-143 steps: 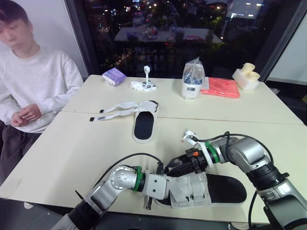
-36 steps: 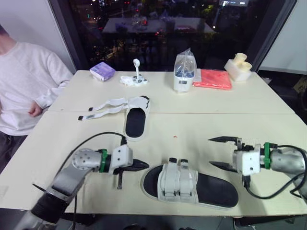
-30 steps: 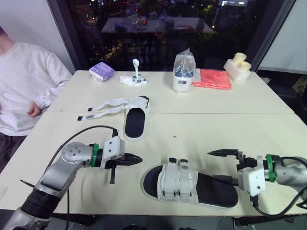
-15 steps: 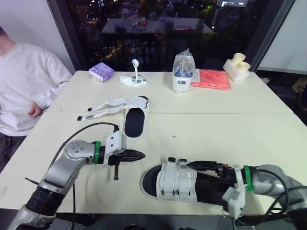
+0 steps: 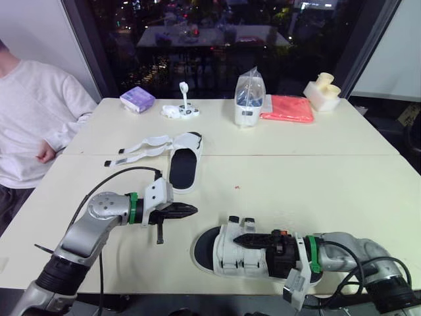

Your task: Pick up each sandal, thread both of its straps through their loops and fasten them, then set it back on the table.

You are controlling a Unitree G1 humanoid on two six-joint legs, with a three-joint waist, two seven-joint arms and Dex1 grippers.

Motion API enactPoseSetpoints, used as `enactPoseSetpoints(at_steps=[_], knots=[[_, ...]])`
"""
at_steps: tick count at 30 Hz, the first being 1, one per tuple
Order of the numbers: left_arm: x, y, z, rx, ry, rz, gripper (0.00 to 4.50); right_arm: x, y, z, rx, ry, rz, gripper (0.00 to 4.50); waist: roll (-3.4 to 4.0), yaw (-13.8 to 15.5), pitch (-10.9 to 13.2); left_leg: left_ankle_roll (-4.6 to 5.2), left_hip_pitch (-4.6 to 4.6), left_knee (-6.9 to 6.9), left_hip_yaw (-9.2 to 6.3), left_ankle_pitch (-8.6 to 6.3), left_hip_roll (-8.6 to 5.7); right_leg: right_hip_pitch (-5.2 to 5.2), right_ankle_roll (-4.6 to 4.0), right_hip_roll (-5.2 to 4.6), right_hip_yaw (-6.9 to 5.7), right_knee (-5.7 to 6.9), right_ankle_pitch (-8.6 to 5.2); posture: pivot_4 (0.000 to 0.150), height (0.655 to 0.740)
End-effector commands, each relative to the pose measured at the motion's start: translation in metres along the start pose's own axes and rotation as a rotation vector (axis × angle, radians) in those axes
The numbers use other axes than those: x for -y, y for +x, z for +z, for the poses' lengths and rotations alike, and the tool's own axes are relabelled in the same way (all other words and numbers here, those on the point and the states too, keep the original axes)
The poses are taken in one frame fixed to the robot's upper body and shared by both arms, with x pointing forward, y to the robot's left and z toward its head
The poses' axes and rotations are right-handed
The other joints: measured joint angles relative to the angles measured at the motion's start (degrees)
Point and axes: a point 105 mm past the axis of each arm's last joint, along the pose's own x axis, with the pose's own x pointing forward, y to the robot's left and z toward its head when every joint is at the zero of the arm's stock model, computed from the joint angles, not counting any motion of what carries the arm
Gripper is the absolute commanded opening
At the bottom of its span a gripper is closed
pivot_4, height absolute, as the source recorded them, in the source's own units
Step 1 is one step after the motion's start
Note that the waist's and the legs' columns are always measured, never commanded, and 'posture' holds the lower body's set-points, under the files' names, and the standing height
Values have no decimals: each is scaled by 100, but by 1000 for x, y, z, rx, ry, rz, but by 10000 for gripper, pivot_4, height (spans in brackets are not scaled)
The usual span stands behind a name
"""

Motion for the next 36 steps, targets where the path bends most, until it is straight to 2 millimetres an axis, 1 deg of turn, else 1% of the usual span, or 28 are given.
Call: enactPoseSetpoints(at_steps=[1,2,4,7,11,14,16,18,21,22,25,28,31,36], knots=[[-4,-1,8,26,43,24,0,7,1,-2,-4,-37,-5,4816,0,0,0,-3,2,0,0,2,0,0,-2,0,1,4,-2,1500,7400],[-4,-1,8,26,43,24,0,9,1,-5,-18,-38,-7,469,0,1,0,-7,4,0,-1,5,1,0,-4,1,1,7,-3,1500,7400],[-5,0,8,29,43,26,0,13,-2,-12,-54,-41,-15,469,0,-3,0,-12,4,0,-2,8,2,-3,-9,2,1,14,-5,1500,7400],[-7,1,8,33,43,35,0,27,-10,-35,-164,-41,-64,469,0,-6,0,-16,5,2,-1,13,2,-6,-11,1,4,23,-6,1500,7400],[-9,3,7,37,43,54,0,59,-39,-93,-443,-43,-147,469,0,-11,0,-13,3,9,2,16,2,-14,-12,0,8,35,-5,1500,7400],[-10,6,6,42,40,63,0,74,-64,-137,-668,-6,-197,469,-1,-8,0,-13,-3,9,3,18,3,-22,-12,0,10,39,-5,1500,7400],[-9,9,6,43,41,64,0,75,-79,-162,-813,35,-214,469,-1,-7,0,-12,-8,8,5,18,4,-30,-12,0,10,39,-5,1500,7400],[-8,11,5,44,43,64,0,68,-89,-184,-941,78,-195,469,-1,-5,0,-12,-11,6,7,18,5,-31,-13,1,10,39,-5,1500,7400],[-9,12,4,42,48,70,0,60,-95,-210,-1089,113,-186,469,-1,-48,0,-12,-14,4,8,18,4,-32,-13,1,9,37,-5,1500,7400],[-9,13,3,41,48,71,0,55,-97,-218,-1138,143,-178,469,-1,-81,0,-12,-15,4,8,18,4,-33,-13,0,9,37,-5,1500,7400],[-7,15,3,43,51,74,0,38,-100,-239,-1281,223,-154,469,0,-138,0,-12,-15,2,10,19,4,-37,-13,0,10,39,-5,1500,7400],[-7,16,3,43,54,83,0,27,-99,-249,-1363,221,-99,469,1,-169,-1,-13,-15,-2,11,20,7,-40,-14,2,10,45,-5,1500,7400],[-7,16,3,38,60,88,0,25,-102,-254,-1414,204,-86,469,2,-143,-2,-15,-15,-1,8,21,8,-38,-14,2,9,49,-5,1500,7400],[-4,17,3,37,64,96,0,28,-117,-261,-1505,172,-67,469,3,-123,-2,-14,-15,2,8,22,3,-35,-14,-1,10,49,-5,1500,7400]])
